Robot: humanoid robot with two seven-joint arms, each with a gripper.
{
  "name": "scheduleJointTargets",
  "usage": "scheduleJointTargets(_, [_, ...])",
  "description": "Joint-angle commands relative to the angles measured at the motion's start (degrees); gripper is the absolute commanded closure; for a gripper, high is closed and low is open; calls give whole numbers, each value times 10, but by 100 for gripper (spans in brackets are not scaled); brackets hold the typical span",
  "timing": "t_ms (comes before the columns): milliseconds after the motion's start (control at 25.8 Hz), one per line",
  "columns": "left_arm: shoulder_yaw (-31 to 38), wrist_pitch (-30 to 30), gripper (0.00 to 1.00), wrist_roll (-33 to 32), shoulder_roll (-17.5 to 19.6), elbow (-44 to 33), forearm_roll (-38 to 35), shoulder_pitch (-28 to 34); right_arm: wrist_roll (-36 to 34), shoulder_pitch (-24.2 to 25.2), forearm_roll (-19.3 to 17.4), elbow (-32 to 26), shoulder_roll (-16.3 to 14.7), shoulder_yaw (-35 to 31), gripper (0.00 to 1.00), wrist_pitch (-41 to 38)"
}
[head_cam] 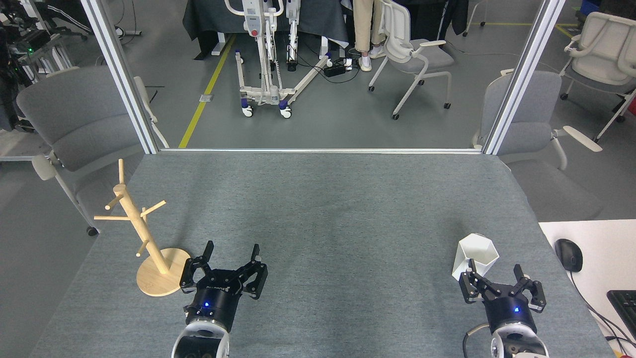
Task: Hang cup on storage rack
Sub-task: 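Close the right gripper on the white cup's rim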
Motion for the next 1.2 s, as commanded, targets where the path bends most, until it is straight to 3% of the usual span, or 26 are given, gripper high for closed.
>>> scheduleJointTargets(0, [0,1,1,0,-1,-2,0,2,-3,-18,-1,22,-7,0,0,-1])
scheduleJointTargets(1161, [4,6,1,1,-5,-2,1,8,-3,-41,4,52,24,23,0,0])
